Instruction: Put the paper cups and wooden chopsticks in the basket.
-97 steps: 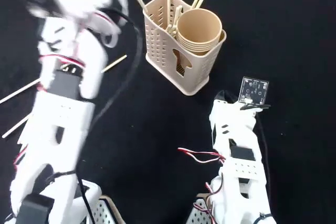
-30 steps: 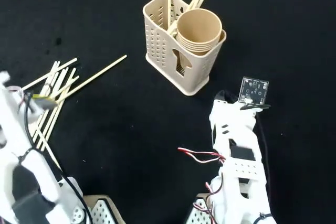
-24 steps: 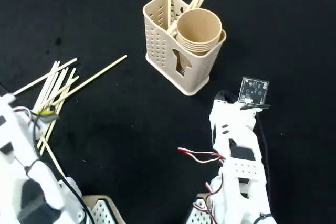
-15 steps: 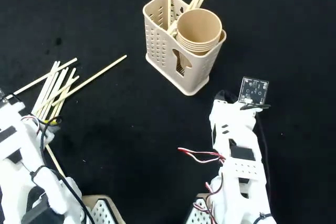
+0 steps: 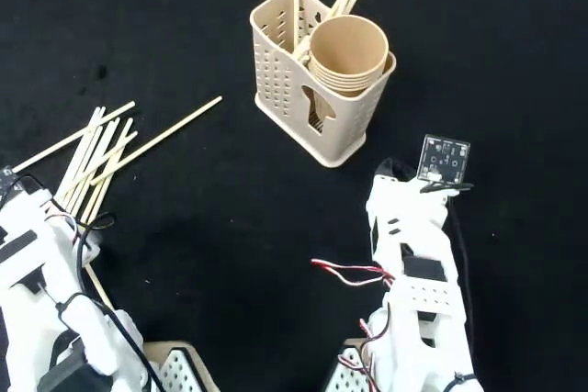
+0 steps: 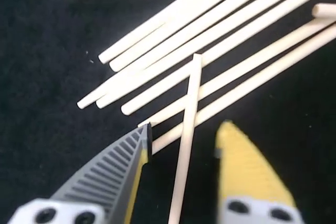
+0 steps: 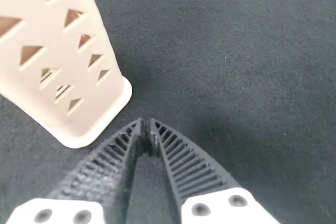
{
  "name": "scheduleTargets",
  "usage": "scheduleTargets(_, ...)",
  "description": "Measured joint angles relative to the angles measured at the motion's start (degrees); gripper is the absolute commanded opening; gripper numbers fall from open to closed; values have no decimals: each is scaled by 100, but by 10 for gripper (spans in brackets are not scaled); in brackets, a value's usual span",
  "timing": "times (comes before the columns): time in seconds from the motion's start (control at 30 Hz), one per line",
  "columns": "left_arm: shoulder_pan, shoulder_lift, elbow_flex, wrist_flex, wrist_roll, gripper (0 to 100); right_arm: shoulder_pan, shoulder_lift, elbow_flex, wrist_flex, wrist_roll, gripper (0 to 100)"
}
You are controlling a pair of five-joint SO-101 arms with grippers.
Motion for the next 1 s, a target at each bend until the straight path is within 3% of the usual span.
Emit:
scheduleTargets(0.07,0,0,0,-9,0,25,0,0,0,0,0,15)
scheduleTargets(0.43,0,-105,-264,132,26,29,0,0,0,0,0,15)
scheduleTargets(0.6,0,-105,-1248,1275,26,29,0,0,0,0,0,15)
scheduleTargets(0.83,88,-105,-3596,3420,26,29,0,0,0,0,0,15)
scheduleTargets(1.0,527,-193,-4993,3947,246,29,0,0,0,0,0,15)
